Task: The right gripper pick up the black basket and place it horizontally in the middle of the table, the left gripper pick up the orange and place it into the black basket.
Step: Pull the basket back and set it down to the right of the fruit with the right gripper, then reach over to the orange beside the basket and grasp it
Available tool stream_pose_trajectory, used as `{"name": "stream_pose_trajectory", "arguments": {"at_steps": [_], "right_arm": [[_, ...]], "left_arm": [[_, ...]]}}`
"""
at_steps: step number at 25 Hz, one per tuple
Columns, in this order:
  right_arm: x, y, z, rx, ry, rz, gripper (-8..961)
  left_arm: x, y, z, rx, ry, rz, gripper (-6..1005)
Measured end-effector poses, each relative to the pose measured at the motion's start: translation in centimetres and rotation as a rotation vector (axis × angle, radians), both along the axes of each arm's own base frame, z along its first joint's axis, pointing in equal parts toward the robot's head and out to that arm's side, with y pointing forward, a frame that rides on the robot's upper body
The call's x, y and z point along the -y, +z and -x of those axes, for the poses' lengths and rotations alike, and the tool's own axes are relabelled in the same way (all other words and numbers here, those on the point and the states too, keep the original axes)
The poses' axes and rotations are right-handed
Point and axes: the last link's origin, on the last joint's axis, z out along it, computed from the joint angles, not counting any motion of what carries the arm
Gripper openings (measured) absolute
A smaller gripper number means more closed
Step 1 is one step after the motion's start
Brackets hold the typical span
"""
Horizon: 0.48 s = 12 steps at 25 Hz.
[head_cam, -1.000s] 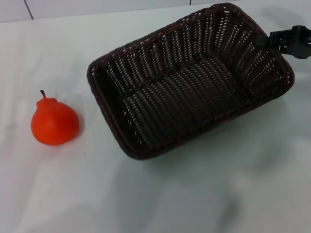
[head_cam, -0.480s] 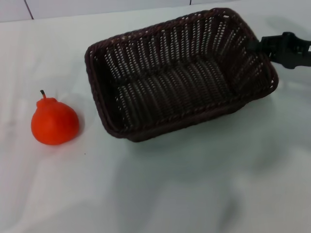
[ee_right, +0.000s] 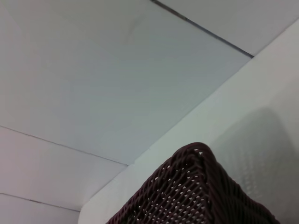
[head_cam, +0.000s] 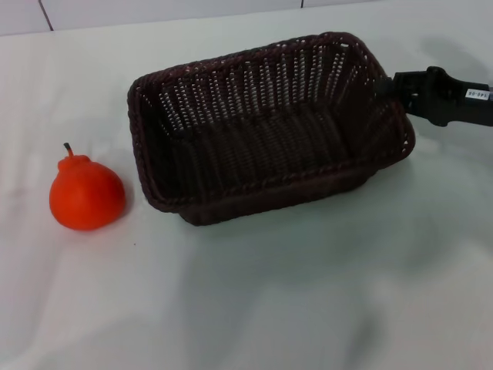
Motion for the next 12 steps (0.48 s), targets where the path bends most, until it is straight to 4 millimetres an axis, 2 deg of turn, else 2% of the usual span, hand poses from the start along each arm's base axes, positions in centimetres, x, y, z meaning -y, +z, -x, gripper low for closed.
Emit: {"name": "stream_pose_trajectory", "arguments": {"at_steps": [6, 9, 12], "right_arm": [[0.6, -0.2, -0.4, -0.009, -0.01, 0.009, 254], [0.6, 0.2, -0.5, -0.005, -0.008, 0.004, 485], [0.5, 1.0, -0.5, 0.0, 0.004, 0.001, 618]], "left_arm": [[-0.3, -0.2, 0.0, -0.001, 0.006, 0.014, 825], [-0.4, -0.4, -0.3, -0.028, -0.019, 0.049, 824], [-0.6, -1.1, -0.9, -0.083, -0.073, 0.133, 824]]}}
